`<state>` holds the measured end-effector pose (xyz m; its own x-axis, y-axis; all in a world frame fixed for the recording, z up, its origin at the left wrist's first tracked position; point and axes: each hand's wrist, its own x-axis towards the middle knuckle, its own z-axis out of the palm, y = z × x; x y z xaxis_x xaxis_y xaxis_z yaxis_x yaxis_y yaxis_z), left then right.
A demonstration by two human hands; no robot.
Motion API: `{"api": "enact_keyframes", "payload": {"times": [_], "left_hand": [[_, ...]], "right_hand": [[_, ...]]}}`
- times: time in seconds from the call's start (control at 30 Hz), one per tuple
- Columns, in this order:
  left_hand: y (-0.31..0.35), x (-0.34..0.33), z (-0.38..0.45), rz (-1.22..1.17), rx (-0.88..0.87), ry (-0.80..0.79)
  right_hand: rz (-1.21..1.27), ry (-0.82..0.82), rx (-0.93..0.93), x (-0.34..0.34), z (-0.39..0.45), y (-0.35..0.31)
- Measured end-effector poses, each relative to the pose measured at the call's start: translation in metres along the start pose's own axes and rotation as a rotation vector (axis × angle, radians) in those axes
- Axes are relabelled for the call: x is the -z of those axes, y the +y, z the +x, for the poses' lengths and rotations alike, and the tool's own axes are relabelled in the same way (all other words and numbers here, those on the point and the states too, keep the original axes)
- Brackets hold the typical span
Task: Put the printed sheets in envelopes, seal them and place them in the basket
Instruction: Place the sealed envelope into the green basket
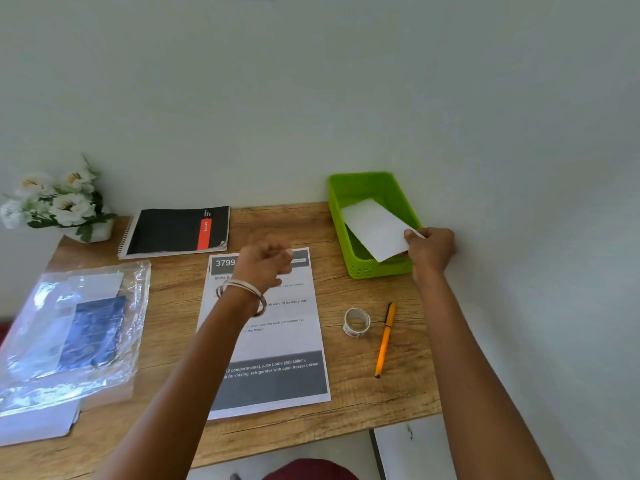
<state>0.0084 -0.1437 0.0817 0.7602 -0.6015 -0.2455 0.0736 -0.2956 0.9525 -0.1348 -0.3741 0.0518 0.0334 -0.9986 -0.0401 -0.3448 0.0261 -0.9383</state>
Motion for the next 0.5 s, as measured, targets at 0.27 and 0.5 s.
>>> {"api": "enact_keyframes", "payload": {"times": [0.27,0.5], "left_hand": [[-0.028,0.003,0.007,0.029,-0.010,0.031],[-0.032,0.006,0.008,0.048,-0.055,0.031]], "right_hand": [[-0.378,-0.037,0.166,-0.014,-0.005,0.006],[-0.735,-0.057,0.382,-0.013,-0.022,-0.006]]}}
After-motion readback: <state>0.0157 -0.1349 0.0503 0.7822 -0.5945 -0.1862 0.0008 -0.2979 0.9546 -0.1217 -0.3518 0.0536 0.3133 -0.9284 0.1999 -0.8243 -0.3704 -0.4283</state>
